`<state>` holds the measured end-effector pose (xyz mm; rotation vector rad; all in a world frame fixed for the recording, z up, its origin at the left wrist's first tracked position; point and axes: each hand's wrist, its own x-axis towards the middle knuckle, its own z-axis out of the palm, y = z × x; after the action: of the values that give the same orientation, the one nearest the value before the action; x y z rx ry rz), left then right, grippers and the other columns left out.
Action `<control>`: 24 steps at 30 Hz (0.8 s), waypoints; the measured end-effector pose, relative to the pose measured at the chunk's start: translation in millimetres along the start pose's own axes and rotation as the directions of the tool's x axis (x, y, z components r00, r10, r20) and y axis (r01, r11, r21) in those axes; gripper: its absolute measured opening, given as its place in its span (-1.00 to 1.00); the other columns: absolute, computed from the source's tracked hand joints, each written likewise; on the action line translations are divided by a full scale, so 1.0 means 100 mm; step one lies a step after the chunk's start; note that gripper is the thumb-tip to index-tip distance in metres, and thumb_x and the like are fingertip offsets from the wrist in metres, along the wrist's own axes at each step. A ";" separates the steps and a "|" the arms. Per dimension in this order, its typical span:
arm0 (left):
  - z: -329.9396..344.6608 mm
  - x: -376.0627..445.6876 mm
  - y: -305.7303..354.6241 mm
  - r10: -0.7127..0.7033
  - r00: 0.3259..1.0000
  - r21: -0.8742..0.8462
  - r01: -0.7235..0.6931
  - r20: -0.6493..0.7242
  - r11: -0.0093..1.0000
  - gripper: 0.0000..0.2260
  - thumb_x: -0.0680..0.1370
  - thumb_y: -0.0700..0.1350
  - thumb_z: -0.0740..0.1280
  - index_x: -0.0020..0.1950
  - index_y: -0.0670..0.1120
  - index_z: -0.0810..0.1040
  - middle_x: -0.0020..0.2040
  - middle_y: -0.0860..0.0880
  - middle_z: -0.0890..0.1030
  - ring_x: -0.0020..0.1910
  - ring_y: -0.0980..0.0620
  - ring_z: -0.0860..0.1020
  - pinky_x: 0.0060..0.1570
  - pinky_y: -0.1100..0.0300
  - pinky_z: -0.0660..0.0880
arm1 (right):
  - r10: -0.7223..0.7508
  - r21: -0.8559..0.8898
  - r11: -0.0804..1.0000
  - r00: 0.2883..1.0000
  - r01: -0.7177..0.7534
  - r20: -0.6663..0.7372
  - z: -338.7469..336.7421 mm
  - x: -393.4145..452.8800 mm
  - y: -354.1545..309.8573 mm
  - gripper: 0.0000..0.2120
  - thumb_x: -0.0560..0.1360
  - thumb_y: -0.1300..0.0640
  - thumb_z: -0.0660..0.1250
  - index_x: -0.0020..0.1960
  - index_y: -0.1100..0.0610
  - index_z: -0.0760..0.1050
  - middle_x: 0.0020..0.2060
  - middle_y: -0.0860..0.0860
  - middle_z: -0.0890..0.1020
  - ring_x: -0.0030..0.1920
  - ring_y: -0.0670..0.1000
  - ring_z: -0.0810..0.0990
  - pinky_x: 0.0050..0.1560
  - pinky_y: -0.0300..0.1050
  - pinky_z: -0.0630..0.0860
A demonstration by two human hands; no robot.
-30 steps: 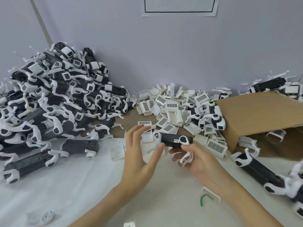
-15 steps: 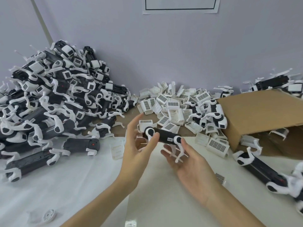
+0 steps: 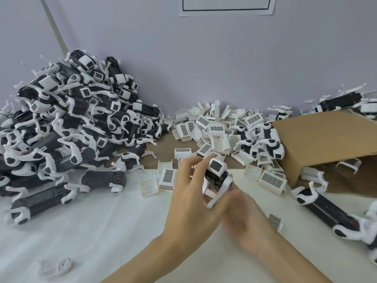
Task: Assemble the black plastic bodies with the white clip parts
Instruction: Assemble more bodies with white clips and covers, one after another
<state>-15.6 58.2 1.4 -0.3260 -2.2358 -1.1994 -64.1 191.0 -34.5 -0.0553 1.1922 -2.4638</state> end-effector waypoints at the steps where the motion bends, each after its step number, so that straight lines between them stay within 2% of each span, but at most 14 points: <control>1: -0.01 0.00 0.03 -0.012 1.000 -0.028 0.012 -0.003 1.000 -0.52 0.54 0.23 0.46 0.42 0.15 0.53 0.29 0.20 0.43 0.30 0.09 0.50 0.24 0.31 0.43 | -0.012 -0.023 1.000 1.000 0.012 -0.001 -0.01 0.01 0.00 -0.57 0.78 0.00 0.04 0.39 0.14 0.60 0.36 0.16 0.61 0.35 0.13 0.61 0.48 0.12 0.44; 3: -0.03 0.02 0.09 -0.080 0.997 -0.171 0.077 -0.011 0.982 -0.65 0.57 0.31 0.35 0.29 0.21 0.61 0.23 0.21 0.51 0.26 0.09 0.55 0.19 0.32 0.44 | -0.042 -0.021 0.999 0.999 0.042 -0.007 0.01 0.03 -0.03 -0.56 0.77 -0.03 0.07 0.42 0.19 0.56 0.35 0.17 0.62 0.34 0.12 0.62 0.36 0.04 0.57; 5: -0.08 0.10 0.11 -0.209 0.978 -0.353 0.205 0.026 0.913 -0.75 0.60 0.30 0.37 0.13 0.20 0.69 0.15 0.15 0.62 0.14 0.10 0.62 0.15 0.20 0.50 | -0.076 -0.009 0.997 0.997 0.076 -0.024 0.00 0.03 -0.07 -0.54 0.75 -0.06 0.12 0.43 0.23 0.54 0.37 0.21 0.60 0.36 0.17 0.60 0.21 -0.01 0.61; 6: -0.11 0.14 0.10 -0.270 0.960 -0.428 0.274 0.071 0.861 -0.75 0.59 0.28 0.39 0.10 0.18 0.71 0.09 0.12 0.67 0.04 0.11 0.64 0.09 0.18 0.52 | -0.092 -0.003 0.996 0.995 0.092 -0.047 0.00 0.03 -0.08 -0.54 0.72 -0.07 0.17 0.39 0.24 0.57 0.37 0.23 0.60 0.35 0.20 0.61 0.18 -0.03 0.62; 8: -0.16 0.20 0.07 -0.335 0.929 -0.514 0.368 0.159 0.775 -0.70 0.57 0.24 0.36 0.09 0.09 0.73 -0.03 0.07 0.71 -0.14 0.12 0.59 -0.03 0.28 0.50 | -0.129 -0.027 0.991 0.988 0.127 -0.081 -0.03 0.04 -0.09 -0.58 0.67 -0.08 0.24 0.26 0.20 0.68 0.30 0.20 0.65 0.30 0.21 0.64 0.12 -0.07 0.65; 10: -0.18 0.23 0.02 -0.350 0.917 -0.535 0.396 0.190 0.746 -0.65 0.64 0.21 0.26 0.13 0.04 0.73 -0.08 -0.04 0.69 -0.16 0.08 0.54 -0.01 0.24 0.49 | -0.169 -0.107 0.982 0.980 0.158 -0.106 -0.02 0.04 -0.11 -0.61 0.62 -0.12 0.28 0.16 0.13 0.73 0.20 0.15 0.71 0.23 0.19 0.67 0.07 -0.10 0.66; 12: -0.17 0.23 -0.01 -0.356 0.912 -0.549 0.407 0.202 0.730 -0.61 0.67 0.26 0.22 0.15 0.06 0.73 -0.02 -0.09 0.72 -0.11 0.06 0.57 0.06 0.13 0.50 | -0.197 -0.184 0.967 0.974 0.176 -0.108 -0.01 0.03 -0.12 -0.57 0.55 -0.19 0.32 0.14 0.11 0.73 0.09 0.15 0.73 0.04 0.14 0.69 -0.02 -0.10 0.68; 14: -0.15 0.21 -0.05 -0.324 0.922 -0.496 0.387 0.212 0.777 -0.62 0.58 0.37 0.36 0.18 0.13 0.69 -0.03 0.04 0.72 -0.11 0.13 0.62 -0.04 0.27 0.50 | -0.253 -0.264 0.939 0.964 0.222 -0.087 0.01 0.02 -0.11 -0.51 0.51 -0.21 0.35 0.20 0.15 0.68 0.04 0.19 0.71 -0.07 0.10 0.64 -0.12 -0.12 0.64; 17: -0.09 0.18 -0.14 -0.310 0.933 -0.410 0.359 0.182 0.838 -0.52 0.39 0.33 0.51 0.22 0.16 0.60 -0.06 0.08 0.70 -0.10 0.13 0.67 -0.10 0.38 0.51 | -0.341 -0.364 0.880 0.939 0.305 -0.038 0.00 -0.01 -0.11 -0.54 0.54 -0.22 0.32 0.24 0.09 0.62 0.06 0.16 0.70 -0.06 0.02 0.62 -0.11 -0.11 0.57; 19: -0.10 0.20 -0.22 -0.346 0.930 -0.454 0.362 0.122 0.814 -0.54 0.42 0.32 0.57 0.20 0.14 0.61 -0.12 0.05 0.70 -0.22 0.13 0.62 -0.18 0.38 0.49 | -0.355 -0.442 0.839 0.935 0.318 -0.001 -0.02 -0.03 -0.15 -0.60 0.62 -0.22 0.27 0.28 0.02 0.60 0.12 0.20 0.67 -0.01 0.06 0.61 -0.01 0.03 0.51; 21: -0.15 0.24 -0.33 -0.412 0.909 -0.509 0.386 0.066 0.769 -0.60 0.43 0.30 0.50 0.17 0.13 0.65 -0.22 0.01 0.67 -0.33 0.11 0.56 -0.25 0.37 0.47 | -0.350 -0.497 0.806 0.936 0.321 0.038 -0.03 -0.05 -0.20 -0.60 0.64 -0.22 0.27 0.32 0.00 0.59 0.07 0.18 0.66 -0.01 0.09 0.63 0.00 0.07 0.48; 24: -0.20 0.28 -0.50 -0.486 0.869 -0.563 0.449 0.095 0.694 -0.62 0.46 0.28 0.43 0.18 0.13 0.66 -0.11 -0.10 0.77 -0.14 -0.11 0.76 -0.12 0.20 0.61 | -0.364 -0.562 0.758 0.930 0.330 0.055 -0.05 -0.07 -0.19 -0.65 0.62 -0.18 0.33 0.28 -0.02 0.62 -0.03 0.14 0.70 -0.03 0.22 0.66 -0.04 0.07 0.55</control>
<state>-54.0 11.7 -7.7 0.0829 -1.9023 -2.1351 -65.4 207.6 -22.5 -0.4109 2.0689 -2.3095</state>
